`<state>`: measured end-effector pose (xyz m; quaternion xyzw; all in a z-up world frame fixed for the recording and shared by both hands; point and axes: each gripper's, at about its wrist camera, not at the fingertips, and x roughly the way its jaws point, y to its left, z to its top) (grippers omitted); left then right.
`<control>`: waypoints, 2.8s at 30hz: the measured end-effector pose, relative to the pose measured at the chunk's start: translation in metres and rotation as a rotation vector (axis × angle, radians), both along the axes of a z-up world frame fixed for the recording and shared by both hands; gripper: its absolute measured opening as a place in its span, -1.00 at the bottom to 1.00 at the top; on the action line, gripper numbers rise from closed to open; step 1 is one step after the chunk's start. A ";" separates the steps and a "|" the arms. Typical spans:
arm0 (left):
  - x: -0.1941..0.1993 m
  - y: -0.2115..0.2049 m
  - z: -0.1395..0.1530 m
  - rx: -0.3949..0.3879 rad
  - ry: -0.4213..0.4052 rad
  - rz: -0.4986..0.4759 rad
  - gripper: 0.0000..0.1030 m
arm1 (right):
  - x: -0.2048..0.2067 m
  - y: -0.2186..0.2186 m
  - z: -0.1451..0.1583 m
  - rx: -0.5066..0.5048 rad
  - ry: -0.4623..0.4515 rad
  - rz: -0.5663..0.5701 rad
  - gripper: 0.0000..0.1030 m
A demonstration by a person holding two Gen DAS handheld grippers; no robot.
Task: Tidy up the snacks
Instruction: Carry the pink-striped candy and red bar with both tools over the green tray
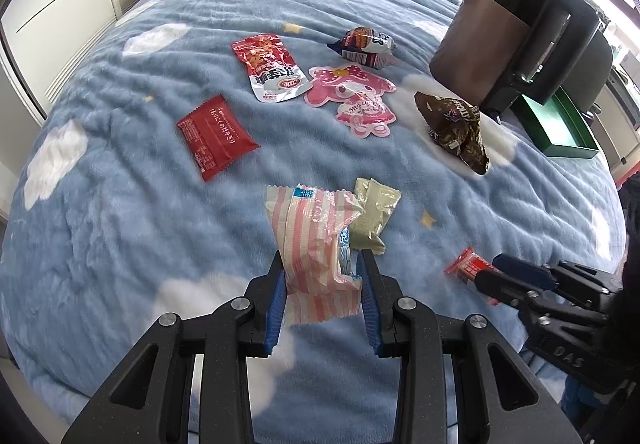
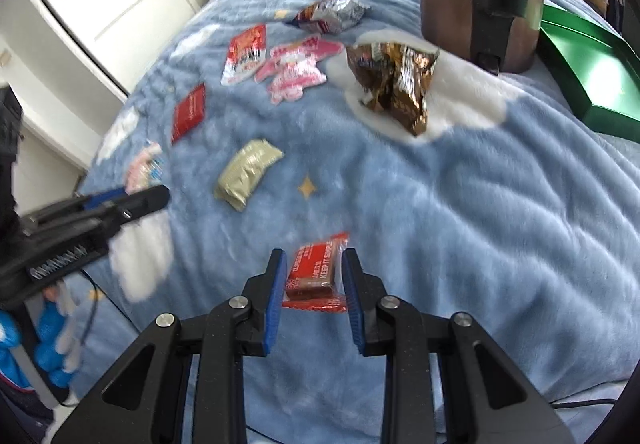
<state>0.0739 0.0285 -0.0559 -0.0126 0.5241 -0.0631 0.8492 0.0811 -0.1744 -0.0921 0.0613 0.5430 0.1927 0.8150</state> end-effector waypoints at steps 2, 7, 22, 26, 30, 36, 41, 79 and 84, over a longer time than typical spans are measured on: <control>-0.003 0.002 0.000 -0.003 -0.001 0.003 -0.43 | -0.004 0.002 -0.009 -0.028 0.016 0.023 -0.87; -0.006 0.007 -0.002 -0.007 0.006 0.010 -0.43 | -0.010 0.007 -0.020 -0.080 0.026 0.055 -0.89; -0.008 0.011 -0.007 0.022 0.009 0.036 -0.44 | -0.004 0.029 -0.032 -0.227 0.073 0.169 -1.00; -0.007 0.007 -0.003 0.027 0.009 0.039 -0.44 | -0.010 0.018 -0.024 -0.151 0.082 0.161 -1.00; -0.006 0.000 0.002 0.028 0.016 0.041 -0.44 | -0.014 -0.003 -0.019 -0.023 0.110 0.128 -1.00; -0.005 -0.020 0.013 0.052 0.023 0.028 -0.44 | -0.020 -0.045 -0.004 0.179 0.110 0.045 -1.00; -0.005 -0.044 0.023 0.052 0.023 -0.006 -0.44 | -0.023 -0.079 0.017 0.294 0.064 -0.027 -1.00; 0.103 -0.363 0.048 0.073 -0.044 -0.484 -0.44 | 0.076 -0.361 0.060 0.329 -0.202 -0.514 -1.00; 0.151 -0.398 0.033 0.079 -0.035 -0.472 -0.44 | 0.116 -0.386 0.044 0.256 -0.203 -0.540 -1.00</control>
